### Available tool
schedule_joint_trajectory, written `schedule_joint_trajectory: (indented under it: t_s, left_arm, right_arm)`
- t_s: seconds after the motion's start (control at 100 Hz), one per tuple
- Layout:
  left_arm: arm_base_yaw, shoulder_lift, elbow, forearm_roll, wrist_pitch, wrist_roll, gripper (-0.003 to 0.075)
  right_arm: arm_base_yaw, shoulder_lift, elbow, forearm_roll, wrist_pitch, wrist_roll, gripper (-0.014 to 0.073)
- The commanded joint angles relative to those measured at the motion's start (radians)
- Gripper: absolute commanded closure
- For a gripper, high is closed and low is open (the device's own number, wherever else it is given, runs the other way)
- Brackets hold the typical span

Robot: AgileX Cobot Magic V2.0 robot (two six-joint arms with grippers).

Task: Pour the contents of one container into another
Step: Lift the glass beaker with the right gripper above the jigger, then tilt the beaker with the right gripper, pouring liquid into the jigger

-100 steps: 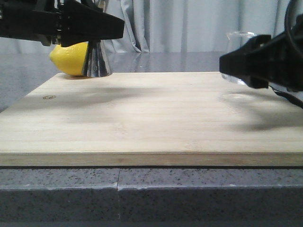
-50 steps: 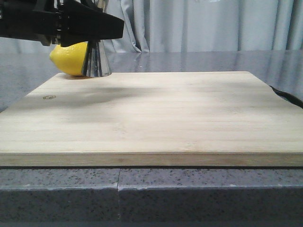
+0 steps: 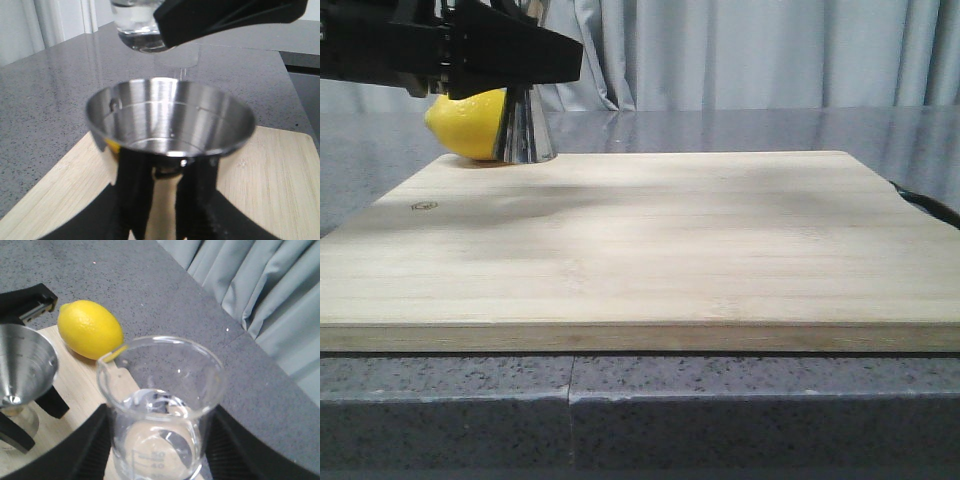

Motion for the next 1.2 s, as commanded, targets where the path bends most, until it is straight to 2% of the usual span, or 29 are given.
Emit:
schedule_joint_trajectory:
  t_s: [0.0, 0.13, 0.55, 0.81, 1.19]
  left_arm:
    - [-0.009, -0.046, -0.025, -0.081, 0.102, -0.009, 0.0523]
    - [-0.009, -0.046, -0.025, -0.081, 0.102, -0.009, 0.0523]
    - [-0.009, -0.046, -0.025, -0.081, 0.102, -0.009, 0.0523]
    - [-0.009, -0.046, -0.025, -0.081, 0.102, -0.009, 0.0523]
    - [-0.009, -0.046, -0.025, -0.081, 0.102, -0.009, 0.0523]
  right_arm:
    - [0.027, -0.019, -0.059, -0.097, -0.059, -0.011, 0.0297]
    - [0.053, -0.019, -0.06, -0.191, -0.062, -0.011, 0.0297]
    - [0.057, -0.015, -0.06, -0.316, -0.107, -0.023, 0.0297]
    - [0.09, -0.015, -0.06, -0.318, -0.026, -0.042, 0.0305]
    - [0.112, -0.012, -0.06, -0.381, -0.032, -0.044, 0.0305]
